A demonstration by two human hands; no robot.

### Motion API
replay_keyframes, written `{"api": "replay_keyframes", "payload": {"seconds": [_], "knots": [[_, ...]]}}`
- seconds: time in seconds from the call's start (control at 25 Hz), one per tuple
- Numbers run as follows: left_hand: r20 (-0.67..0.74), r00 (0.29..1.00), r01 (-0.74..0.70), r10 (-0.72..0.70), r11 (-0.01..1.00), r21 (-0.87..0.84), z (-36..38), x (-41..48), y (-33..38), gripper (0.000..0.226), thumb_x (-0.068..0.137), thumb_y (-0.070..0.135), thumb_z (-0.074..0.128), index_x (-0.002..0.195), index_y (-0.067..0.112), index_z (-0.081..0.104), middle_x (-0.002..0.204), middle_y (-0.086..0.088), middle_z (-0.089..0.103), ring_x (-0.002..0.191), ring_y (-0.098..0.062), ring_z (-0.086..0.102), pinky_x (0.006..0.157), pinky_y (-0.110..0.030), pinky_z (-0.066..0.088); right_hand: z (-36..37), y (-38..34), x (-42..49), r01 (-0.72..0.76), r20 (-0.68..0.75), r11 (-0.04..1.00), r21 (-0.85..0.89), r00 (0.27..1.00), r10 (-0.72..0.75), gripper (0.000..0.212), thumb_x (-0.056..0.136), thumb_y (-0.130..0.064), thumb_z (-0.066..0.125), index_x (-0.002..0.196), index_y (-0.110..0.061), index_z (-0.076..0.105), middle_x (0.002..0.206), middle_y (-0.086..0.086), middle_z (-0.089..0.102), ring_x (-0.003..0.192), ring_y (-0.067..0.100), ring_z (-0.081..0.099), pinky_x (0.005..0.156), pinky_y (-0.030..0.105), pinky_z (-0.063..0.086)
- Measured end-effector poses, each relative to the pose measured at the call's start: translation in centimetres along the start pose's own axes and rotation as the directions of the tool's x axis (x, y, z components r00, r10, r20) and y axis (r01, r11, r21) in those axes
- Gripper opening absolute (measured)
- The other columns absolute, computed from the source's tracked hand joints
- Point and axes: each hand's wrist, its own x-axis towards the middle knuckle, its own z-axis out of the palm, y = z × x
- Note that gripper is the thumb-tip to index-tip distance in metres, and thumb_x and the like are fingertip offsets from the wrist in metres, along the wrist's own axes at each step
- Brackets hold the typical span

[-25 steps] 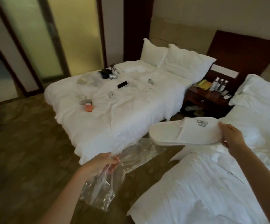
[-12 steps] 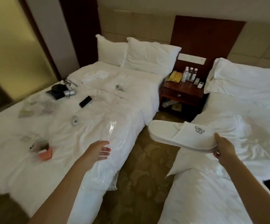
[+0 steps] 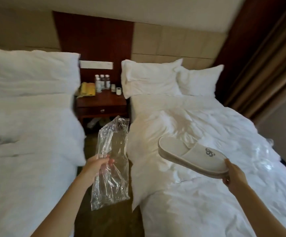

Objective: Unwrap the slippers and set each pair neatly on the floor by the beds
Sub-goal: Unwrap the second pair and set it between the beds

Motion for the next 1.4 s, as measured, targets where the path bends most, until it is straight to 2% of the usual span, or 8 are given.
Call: {"api": "replay_keyframes", "payload": {"seconds": [0.32, 0.6, 0.76, 0.88, 1.04, 1.12, 1.2, 1.4], "knots": [[0.265, 0.951, 0.123, -0.161, 0.98, 0.154, 23.9, 22.2, 3.0, 0.025, 0.084, 0.003, 0.07, 0.107, 0.001, 0.061, 0.09, -0.017, 0.073, 0.077, -0.028, 0.072, 0.074, -0.039, 0.057, 1.1, -0.1, 12.4, -0.049, -0.173, 0.971, 0.236, 0.981, 0.091, 0.02, 0.097, -0.033, 0.058, 0.082, -0.02, 0.058, 0.067, 0.004, 0.04, 0.029, 0.005, 0.041, 0.029, 0.014, 0.031], [0.362, 0.892, 0.143, -0.27, 0.93, 0.339, 37.9, 37.7, -3.0, 0.032, 0.083, 0.008, 0.071, 0.111, -0.001, 0.058, 0.09, -0.014, 0.07, 0.061, -0.015, 0.07, 0.048, -0.019, 0.051, 4.2, 8.2, 19.4, -0.29, -0.27, 0.887, 0.36, 0.877, 0.396, 0.018, 0.09, -0.044, 0.064, 0.093, -0.027, 0.072, 0.09, -0.008, 0.072, 0.083, 0.014, 0.061, 0.064, 0.028, 0.044], [0.446, 0.845, 0.09, -0.293, 0.902, 0.422, 41.8, 45.2, -6.1, 0.05, 0.082, 0.031, 0.075, 0.12, 0.008, 0.052, 0.103, -0.013, 0.062, 0.08, -0.022, 0.065, 0.071, -0.028, 0.05, 9.6, 11.9, 22.5, -0.288, -0.322, 0.895, 0.339, 0.859, 0.399, 0.018, 0.087, -0.042, 0.067, 0.093, -0.027, 0.075, 0.095, 0.002, 0.07, 0.084, 0.023, 0.06, 0.064, 0.028, 0.046], [0.474, 0.856, 0.035, -0.208, 0.937, 0.348, 39.1, 49.4, -5.0, 0.051, 0.084, 0.048, 0.063, 0.117, 0.011, 0.055, 0.104, -0.011, 0.056, 0.09, -0.023, 0.057, 0.079, -0.036, 0.044, 16.5, 12.9, 24.5, -0.282, -0.271, 0.91, 0.304, 0.89, 0.366, 0.021, 0.089, -0.043, 0.065, 0.097, -0.027, 0.074, 0.095, 0.0, 0.074, 0.09, 0.022, 0.063, 0.072, 0.033, 0.047], [0.514, 0.748, 0.404, -0.419, 0.903, 0.149, 28.4, 55.1, 0.6, 0.051, 0.097, 0.047, 0.04, 0.104, 0.003, 0.064, 0.107, -0.017, 0.068, 0.085, -0.027, 0.072, 0.083, -0.039, 0.049, 27.3, 12.1, 26.6, -0.295, -0.095, 0.924, 0.243, 0.941, 0.325, 0.018, 0.092, -0.039, 0.062, 0.089, -0.026, 0.073, 0.081, -0.004, 0.07, 0.08, 0.015, 0.059, 0.064, 0.03, 0.043], [0.554, 0.71, 0.388, -0.436, 0.898, 0.21, 20.2, 55.5, 1.9, 0.065, 0.092, 0.057, 0.04, 0.106, 0.001, 0.069, 0.106, -0.02, 0.072, 0.09, -0.029, 0.073, 0.087, -0.041, 0.05, 32.2, 11.8, 27.2, -0.275, -0.011, 0.95, 0.146, 0.96, 0.28, 0.017, 0.093, -0.039, 0.061, 0.09, -0.024, 0.07, 0.081, 0.0, 0.061, 0.076, 0.016, 0.052, 0.062, 0.03, 0.039], [0.559, 0.726, 0.294, -0.399, 0.916, 0.272, 11.5, 55.1, 2.1, 0.063, 0.084, 0.062, 0.052, 0.112, 0.009, 0.071, 0.113, -0.015, 0.072, 0.103, -0.028, 0.069, 0.091, -0.039, 0.051, 38.2, 12.2, 27.1, -0.244, 0.087, 0.969, 0.03, 0.967, 0.241, 0.018, 0.092, -0.04, 0.061, 0.091, -0.024, 0.068, 0.081, 0.0, 0.057, 0.074, 0.016, 0.05, 0.061, 0.031, 0.038], [0.37, 0.864, 0.215, -0.342, 0.914, 0.343, -4.8, 55.1, -2.5, 0.034, 0.071, 0.036, 0.08, 0.101, 0.02, 0.074, 0.103, -0.009, 0.074, 0.096, -0.023, 0.071, 0.074, -0.032, 0.054, 51.9, 18.2, 25.2, -0.147, 0.252, 0.979, -0.139, 0.951, 0.179, 0.028, 0.092, -0.045, 0.06, 0.107, -0.021, 0.066, 0.092, 0.003, 0.059, 0.076, 0.018, 0.054, 0.053, 0.029, 0.042]]}}
